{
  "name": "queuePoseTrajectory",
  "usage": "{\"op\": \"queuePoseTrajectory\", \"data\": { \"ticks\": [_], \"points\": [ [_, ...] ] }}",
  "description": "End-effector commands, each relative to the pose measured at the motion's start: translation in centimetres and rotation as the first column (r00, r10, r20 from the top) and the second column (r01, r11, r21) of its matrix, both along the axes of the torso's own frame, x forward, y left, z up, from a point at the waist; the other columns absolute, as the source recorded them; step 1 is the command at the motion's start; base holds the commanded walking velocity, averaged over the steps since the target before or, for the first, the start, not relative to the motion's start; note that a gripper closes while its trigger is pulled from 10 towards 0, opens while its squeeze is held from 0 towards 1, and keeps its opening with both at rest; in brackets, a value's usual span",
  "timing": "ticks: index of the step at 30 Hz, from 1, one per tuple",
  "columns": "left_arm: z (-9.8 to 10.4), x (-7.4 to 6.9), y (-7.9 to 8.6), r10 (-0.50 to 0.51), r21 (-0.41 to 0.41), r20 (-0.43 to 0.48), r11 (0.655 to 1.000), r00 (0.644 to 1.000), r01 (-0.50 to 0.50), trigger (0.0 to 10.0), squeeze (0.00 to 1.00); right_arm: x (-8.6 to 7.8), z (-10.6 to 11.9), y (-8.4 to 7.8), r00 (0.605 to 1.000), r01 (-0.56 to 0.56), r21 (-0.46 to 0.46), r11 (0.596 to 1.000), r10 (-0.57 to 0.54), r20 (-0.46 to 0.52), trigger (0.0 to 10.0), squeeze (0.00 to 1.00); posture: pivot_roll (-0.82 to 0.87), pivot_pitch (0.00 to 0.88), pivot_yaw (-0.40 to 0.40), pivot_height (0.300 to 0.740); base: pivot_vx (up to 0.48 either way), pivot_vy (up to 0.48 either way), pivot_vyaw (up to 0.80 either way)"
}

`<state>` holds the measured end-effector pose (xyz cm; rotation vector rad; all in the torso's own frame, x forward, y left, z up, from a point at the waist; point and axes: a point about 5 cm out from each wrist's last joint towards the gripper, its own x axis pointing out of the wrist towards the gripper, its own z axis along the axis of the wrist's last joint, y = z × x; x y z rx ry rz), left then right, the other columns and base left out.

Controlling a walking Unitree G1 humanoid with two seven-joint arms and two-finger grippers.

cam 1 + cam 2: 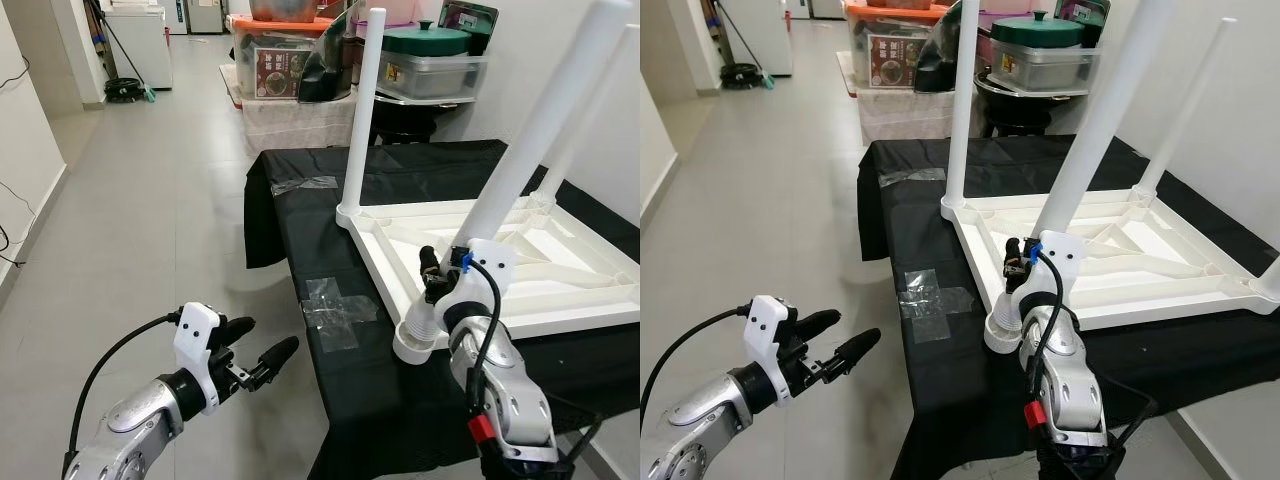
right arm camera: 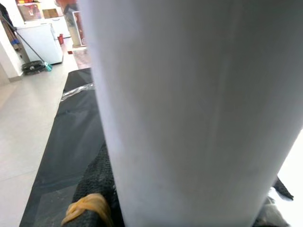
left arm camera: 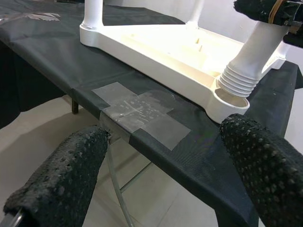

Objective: Building children table

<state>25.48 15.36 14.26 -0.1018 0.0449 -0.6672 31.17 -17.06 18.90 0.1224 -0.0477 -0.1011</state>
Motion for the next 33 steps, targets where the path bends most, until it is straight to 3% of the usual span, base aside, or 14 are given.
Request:
{"op": "queuePoseTrajectory", "data": {
  "ticks": [1,10,15,18,27,29,31,33],
  "points": [
    [-0.2,0.0,-0.2,-0.012,0.008,-0.005,1.000,1.000,0.012,10.0,0.00,0.2,0.6,0.1,1.000,-0.019,-0.009,1.000,0.019,0.009,10.0,0.00,0.03,0.000,-0.059,0.740,0.000,0.000,0.00],
    [-0.3,0.0,-0.2,-0.015,0.005,-0.006,1.000,1.000,0.015,10.0,0.00,0.4,0.7,0.3,0.998,-0.053,-0.011,0.999,0.053,0.016,10.0,0.00,0.03,0.000,-0.063,0.740,0.000,0.000,0.00],
    [-0.3,0.0,-0.3,-0.022,0.003,-0.007,1.000,1.000,0.022,10.0,0.00,1.0,2.2,0.8,0.987,-0.140,0.038,0.989,0.136,0.090,10.0,0.00,0.03,0.000,-0.063,0.740,0.000,0.000,0.00],
    [-0.2,-0.2,-0.5,-0.041,-0.002,-0.009,0.999,0.999,0.041,10.0,0.00,1.4,3.4,1.3,0.960,-0.247,0.035,0.968,0.240,0.142,10.0,0.00,0.03,0.000,-0.063,0.740,0.000,0.000,0.00],
    [-0.3,-0.4,-0.5,-0.047,0.001,-0.011,0.999,0.999,0.047,10.0,0.00,1.7,3.9,0.9,0.942,-0.308,0.008,0.952,0.303,0.145,10.0,0.00,0.04,0.000,-0.067,0.740,0.000,0.000,0.00],
    [-0.1,-0.3,-0.6,-0.073,0.016,0.003,0.997,0.997,0.073,10.0,0.00,1.7,4.1,1.6,0.912,-0.391,0.026,0.920,0.384,0.144,10.0,0.00,0.03,0.000,-0.066,0.740,0.000,0.000,0.00],
    [0.5,-0.2,-0.7,-0.139,0.059,0.023,0.989,0.990,0.137,10.0,0.00,1.6,4.6,2.9,0.861,-0.499,0.078,0.863,0.483,0.158,10.0,0.00,0.03,0.000,-0.062,0.740,0.000,0.000,0.00],
    [0.6,-0.2,-0.7,-0.149,0.064,0.025,0.987,0.989,0.147,10.0,0.00,1.5,4.8,3.1,0.852,-0.514,0.082,0.854,0.497,0.164,10.0,0.00,0.03,0.000,-0.062,0.740,0.000,0.000,0.00]
  ]
}}
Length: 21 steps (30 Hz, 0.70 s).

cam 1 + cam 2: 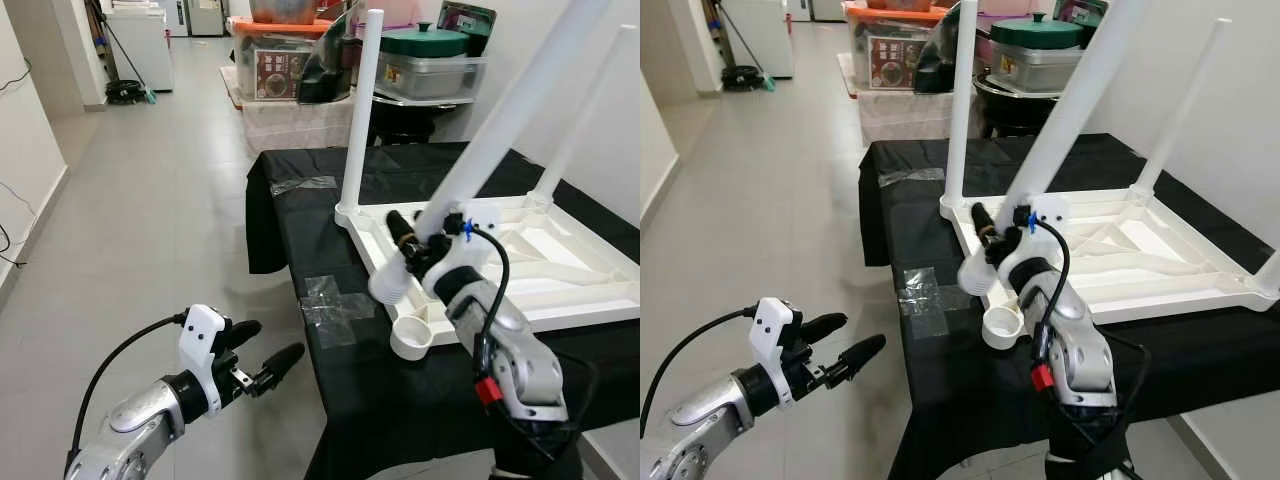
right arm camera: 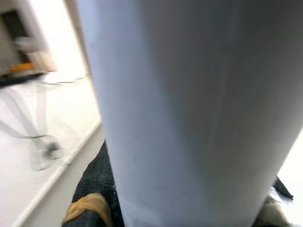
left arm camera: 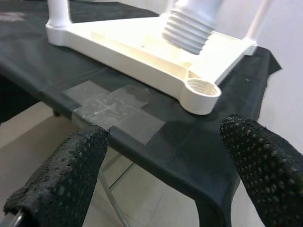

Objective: Building children table

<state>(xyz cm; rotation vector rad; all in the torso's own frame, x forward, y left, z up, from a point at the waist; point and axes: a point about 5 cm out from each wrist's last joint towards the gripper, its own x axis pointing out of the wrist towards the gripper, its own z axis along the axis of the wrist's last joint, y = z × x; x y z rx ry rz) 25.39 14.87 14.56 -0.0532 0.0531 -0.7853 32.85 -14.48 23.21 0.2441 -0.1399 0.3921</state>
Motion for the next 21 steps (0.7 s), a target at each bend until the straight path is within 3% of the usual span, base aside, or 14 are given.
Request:
{"op": "queuePoseTrajectory", "data": {
  "ticks": [1,5,8,10,11,19,21],
  "points": [
    [0.3,-0.1,-0.2,-0.035,0.020,0.018,0.999,0.999,0.034,10.0,0.00,-0.1,0.6,0.7,0.998,-0.056,0.018,0.998,0.056,0.011,10.0,0.00,0.03,0.000,-0.062,0.740,0.000,0.000,0.00],
    [1.4,0.8,0.2,-0.127,0.116,0.056,0.986,0.990,0.120,10.0,0.00,-0.9,2.0,4.2,0.961,-0.275,0.017,0.961,0.274,0.040,10.0,0.00,0.03,0.000,-0.048,0.740,0.000,0.000,0.00],
    [1.7,1.1,0.4,-0.139,0.144,0.068,0.981,0.988,0.128,10.0,0.00,-1.3,2.3,5.2,0.941,-0.335,0.009,0.942,0.334,0.048,10.0,0.00,0.03,0.000,-0.048,0.740,0.000,0.000,0.00],
    [2.5,1.9,0.9,-0.155,0.185,0.092,0.973,0.984,0.136,10.0,0.00,-2.2,2.5,6.8,0.894,-0.445,-0.013,0.896,0.445,0.053,10.0,0.00,0.04,0.000,-0.049,0.740,0.000,0.000,0.00],
    [2.5,1.9,0.9,-0.155,0.185,0.092,0.973,0.984,0.136,10.0,0.00,-2.2,2.5,6.8,0.894,-0.445,-0.013,0.896,0.445,0.053,10.0,0.00,0.04,0.000,-0.049,0.740,0.000,0.000,0.00],
    [2.9,2.4,1.2,-0.189,0.226,0.099,0.960,0.977,0.163,10.0,0.00,-4.7,2.5,9.5,0.770,-0.637,-0.022,0.771,0.637,0.040,10.0,0.00,0.04,0.000,-0.043,0.740,0.000,0.000,0.00],
    [2.8,2.5,1.2,-0.191,0.227,0.099,0.960,0.977,0.164,10.0,0.00,-4.9,2.6,9.6,0.761,-0.648,-0.022,0.762,0.648,0.040,10.0,0.00,0.04,0.000,-0.043,0.740,0.000,0.000,0.00]
  ]
}}
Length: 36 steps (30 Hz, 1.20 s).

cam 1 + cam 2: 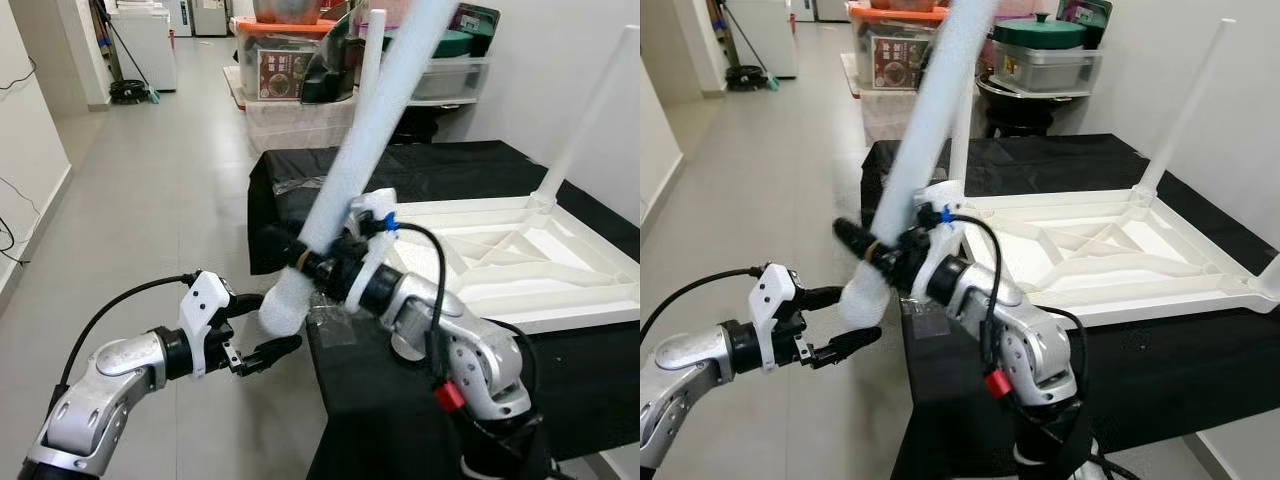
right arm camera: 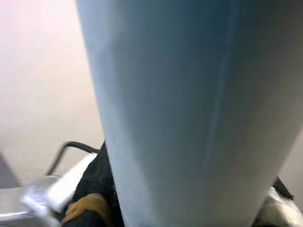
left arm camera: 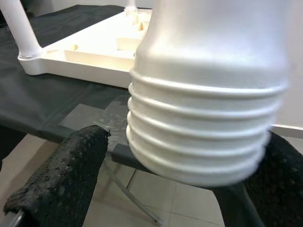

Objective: Building children table

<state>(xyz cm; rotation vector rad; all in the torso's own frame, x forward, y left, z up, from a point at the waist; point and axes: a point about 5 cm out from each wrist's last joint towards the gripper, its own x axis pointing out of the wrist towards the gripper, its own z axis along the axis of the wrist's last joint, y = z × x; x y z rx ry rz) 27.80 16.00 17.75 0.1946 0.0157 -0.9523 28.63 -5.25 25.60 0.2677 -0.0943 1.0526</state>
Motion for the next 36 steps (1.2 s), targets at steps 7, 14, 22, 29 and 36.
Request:
{"op": "queuePoseTrajectory", "data": {
  "ticks": [7,14,22,29,36],
  "points": [
    [0.1,0.6,-0.9,-0.023,-0.031,-0.009,0.999,1.000,0.023,10.0,0.00,-1.4,-0.1,1.3,0.996,-0.093,0.016,0.996,0.093,-0.013,10.0,0.00,0.04,0.000,-0.040,0.740,0.000,0.000,0.00],
    [0.7,0.8,-1.4,-0.042,-0.052,0.007,0.998,0.999,0.043,10.0,0.00,-1.8,-0.8,2.0,0.994,-0.110,-0.005,0.994,0.110,-0.025,10.0,0.00,0.04,0.000,-0.041,0.740,0.000,0.000,0.00],
    [0.7,0.5,-1.4,-0.062,-0.069,0.011,0.996,0.998,0.062,0.0,0.00,-1.8,-1.0,1.9,0.994,-0.103,-0.016,0.995,0.102,-0.030,10.0,0.00,0.05,0.000,-0.046,0.740,0.000,0.000,0.00],
    [0.3,0.0,-1.5,-0.095,-0.064,0.001,0.993,0.995,0.095,0.0,0.00,-1.6,-0.8,1.7,0.995,-0.097,-0.018,0.995,0.097,-0.020,10.0,0.00,0.05,0.000,-0.047,0.740,0.000,0.000,0.00],
    [0.1,-0.1,-1.6,-0.102,-0.058,-0.008,0.993,0.995,0.101,0.0,0.00,-1.3,-0.4,1.5,0.997,-0.076,-0.001,0.997,0.076,-0.008,10.0,0.00,0.05,0.000,-0.046,0.740,0.000,0.000,0.00]
  ]
}}
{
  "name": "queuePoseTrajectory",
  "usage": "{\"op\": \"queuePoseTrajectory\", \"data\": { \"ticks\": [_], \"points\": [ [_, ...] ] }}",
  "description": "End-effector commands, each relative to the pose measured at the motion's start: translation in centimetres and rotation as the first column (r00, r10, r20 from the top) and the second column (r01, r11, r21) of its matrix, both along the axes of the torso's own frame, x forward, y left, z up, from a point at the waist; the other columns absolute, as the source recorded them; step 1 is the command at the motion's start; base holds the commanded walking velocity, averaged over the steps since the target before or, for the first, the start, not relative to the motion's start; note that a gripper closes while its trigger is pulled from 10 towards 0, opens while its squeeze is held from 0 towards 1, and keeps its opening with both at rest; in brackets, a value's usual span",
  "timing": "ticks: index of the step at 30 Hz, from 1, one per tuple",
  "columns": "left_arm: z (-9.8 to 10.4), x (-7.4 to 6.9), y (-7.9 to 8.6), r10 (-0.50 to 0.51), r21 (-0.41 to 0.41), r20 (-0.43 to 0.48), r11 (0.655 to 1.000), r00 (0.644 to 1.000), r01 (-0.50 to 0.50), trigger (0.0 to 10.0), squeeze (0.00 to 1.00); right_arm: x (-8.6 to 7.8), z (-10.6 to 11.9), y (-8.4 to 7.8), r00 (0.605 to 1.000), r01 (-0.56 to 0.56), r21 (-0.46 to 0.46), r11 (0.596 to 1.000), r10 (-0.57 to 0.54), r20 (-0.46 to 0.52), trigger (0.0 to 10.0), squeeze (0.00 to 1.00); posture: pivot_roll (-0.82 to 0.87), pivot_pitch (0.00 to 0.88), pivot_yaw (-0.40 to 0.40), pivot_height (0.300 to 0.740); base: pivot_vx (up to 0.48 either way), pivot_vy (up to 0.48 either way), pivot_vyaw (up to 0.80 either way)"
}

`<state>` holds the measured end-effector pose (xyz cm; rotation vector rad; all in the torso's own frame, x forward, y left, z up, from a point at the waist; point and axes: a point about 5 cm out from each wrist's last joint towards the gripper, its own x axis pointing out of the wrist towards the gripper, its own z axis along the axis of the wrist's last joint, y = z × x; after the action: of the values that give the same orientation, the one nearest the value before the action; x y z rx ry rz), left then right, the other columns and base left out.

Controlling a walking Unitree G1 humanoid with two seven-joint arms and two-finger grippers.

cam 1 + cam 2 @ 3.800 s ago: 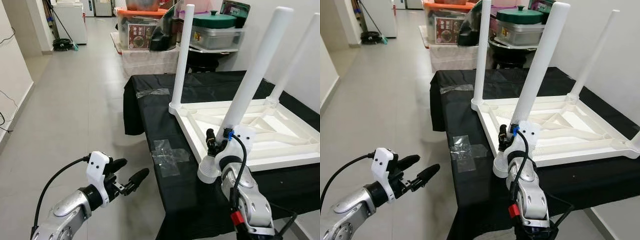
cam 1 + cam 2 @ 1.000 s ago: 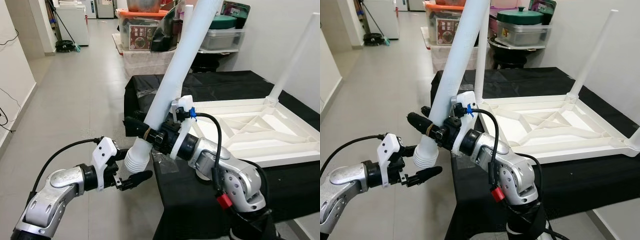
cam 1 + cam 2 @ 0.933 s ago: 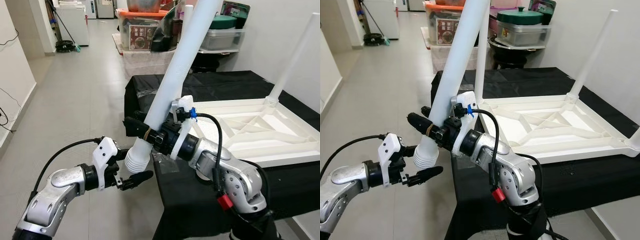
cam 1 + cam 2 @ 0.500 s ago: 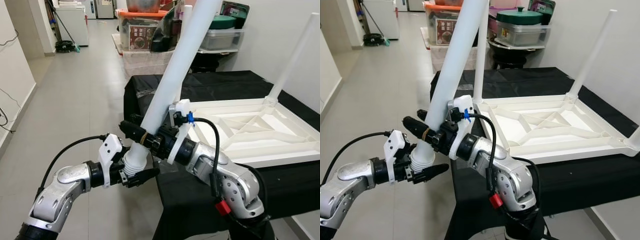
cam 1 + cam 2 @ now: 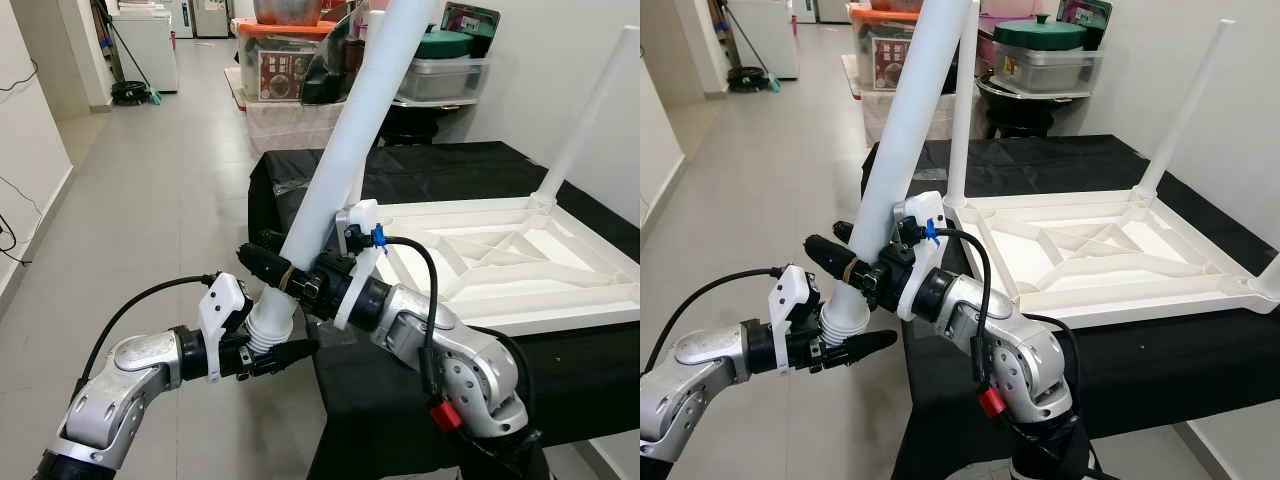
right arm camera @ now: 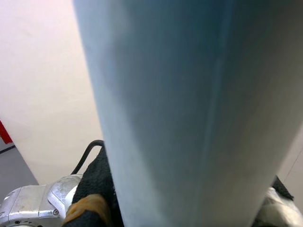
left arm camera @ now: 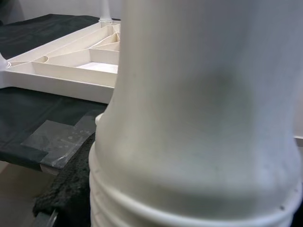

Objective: Building children table

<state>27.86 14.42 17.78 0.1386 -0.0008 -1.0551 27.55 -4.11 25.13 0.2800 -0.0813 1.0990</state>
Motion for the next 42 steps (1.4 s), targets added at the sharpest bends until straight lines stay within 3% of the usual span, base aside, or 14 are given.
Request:
{"op": "queuePoseTrajectory", "data": {
  "ticks": [1,3,4,6,7,23,24,25,26,27,29,31,32,42],
  "points": [
    [0.0,-0.1,0.0,0.003,-0.003,0.008,1.000,1.000,-0.003,0.0,0.00,-0.2,0.2,0.3,1.000,-0.025,0.000,1.000,0.025,0.003,10.0,0.00,0.05,0.000,-0.046,0.740,0.000,0.000,0.00],
    [-0.1,-0.1,-0.1,0.010,0.009,0.005,1.000,1.000,-0.010,0.0,0.00,-0.2,0.3,0.3,0.999,-0.035,0.013,0.999,0.035,0.008,10.0,0.00,0.05,0.000,-0.046,0.740,0.000,0.000,0.00],
    [-0.1,0.0,0.0,0.014,0.017,0.003,1.000,1.000,-0.014,10.0,0.00,-0.3,0.3,0.3,0.999,-0.041,0.021,0.999,0.040,0.008,10.0,0.85,0.05,0.000,-0.046,0.740,0.000,0.000,0.00],
    [-0.2,0.0,0.0,0.017,0.022,0.002,1.000,1.000,-0.017,10.0,0.00,-0.4,0.4,0.3,0.999,-0.044,0.026,0.999,0.044,0.008,10.0,0.85,0.05,0.000,-0.046,0.740,0.000,0.000,0.00],
    [-0.2,0.0,0.0,0.020,0.025,0.001,0.999,1.000,-0.020,10.0,0.00,-0.3,0.5,0.2,0.999,-0.041,0.040,0.998,0.041,0.006,10.0,1.00,0.05,0.000,-0.046,0.740,0.000,0.000,0.00],
    [-0.9,-0.6,-0.1,-0.009,0.058,-0.007,0.998,1.000,0.010,10.0,0.00,2.2,4.6,-2.2,0.999,0.028,0.250,0.968,-0.034,0.020,10.0,1.00,0.05,0.000,-0.050,0.740,0.000,0.000,0.00],
    [-1.0,-0.6,-0.1,-0.014,0.062,-0.008,0.998,1.000,0.015,10.0,0.00,2.5,4.7,-2.4,0.999,0.032,0.264,0.964,-0.036,0.008,10.0,0.30,0.05,0.000,-0.053,0.740,0.000,0.000,0.00],
    [-1.1,-0.7,-0.1,-0.017,0.065,-0.009,0.998,1.000,0.017,10.0,0.00,2.7,4.8,-2.4,0.999,0.034,0.273,0.961,-0.036,0.000,10.0,0.30,0.05,0.000,-0.053,0.740,0.000,0.000,0.00],
    [-1.2,-0.8,-0.1,-0.018,0.067,-0.011,0.998,1.000,0.019,10.0,0.00,2.7,4.9,-2.4,1.000,0.028,0.279,0.960,-0.028,-0.005,10.0,0.00,0.05,0.000,-0.054,0.740,0.000,0.000,0.00],
    [-1.3,-0.9,-0.1,-0.019,0.070,-0.013,0.997,1.000,0.019,10.0,0.00,2.6,4.9,-2.3,1.000,0.018,0.278,0.960,-0.015,-0.011,10.0,0.00,0.05,0.000,-0.054,0.740,0.000,0.000,0.00],
    [-1.4,-1.0,0.1,-0.017,0.073,-0.015,0.997,1.000,0.018,10.0,0.00,2.5,4.6,-2.1,0.999,0.005,0.264,0.965,0.004,-0.032,9.4,0.00,0.05,0.000,-0.054,0.740,0.000,0.000,0.00],
    [-1.4,-1.0,0.2,-0.015,0.076,-0.015,0.997,1.000,0.017,10.0,0.00,2.5,4.0,-1.9,0.998,-0.002,0.254,0.967,0.020,-0.065,0.5,0.00,0.05,0.000,-0.054,0.740,0.000,0.000,0.00],
    [-1.5,-1.0,0.2,-0.014,0.079,-0.015,0.997,1.000,0.015,10.0,0.00,2.5,3.6,-1.9,0.995,-0.009,0.250,0.968,0.032,-0.090,0.0,0.00,0.05,0.000,-0.057,0.740,0.000,0.000,0.00],
    [-1.4,-0.8,0.8,-0.007,0.099,-0.006,0.995,1.000,0.008,10.0,0.00,0.8,1.4,-1.2,0.962,-0.132,0.219,0.967,0.178,-0.206,0.0,0.00,0.05,0.000,-0.055,0.740,0.000,0.000,0.00]
  ]
}}
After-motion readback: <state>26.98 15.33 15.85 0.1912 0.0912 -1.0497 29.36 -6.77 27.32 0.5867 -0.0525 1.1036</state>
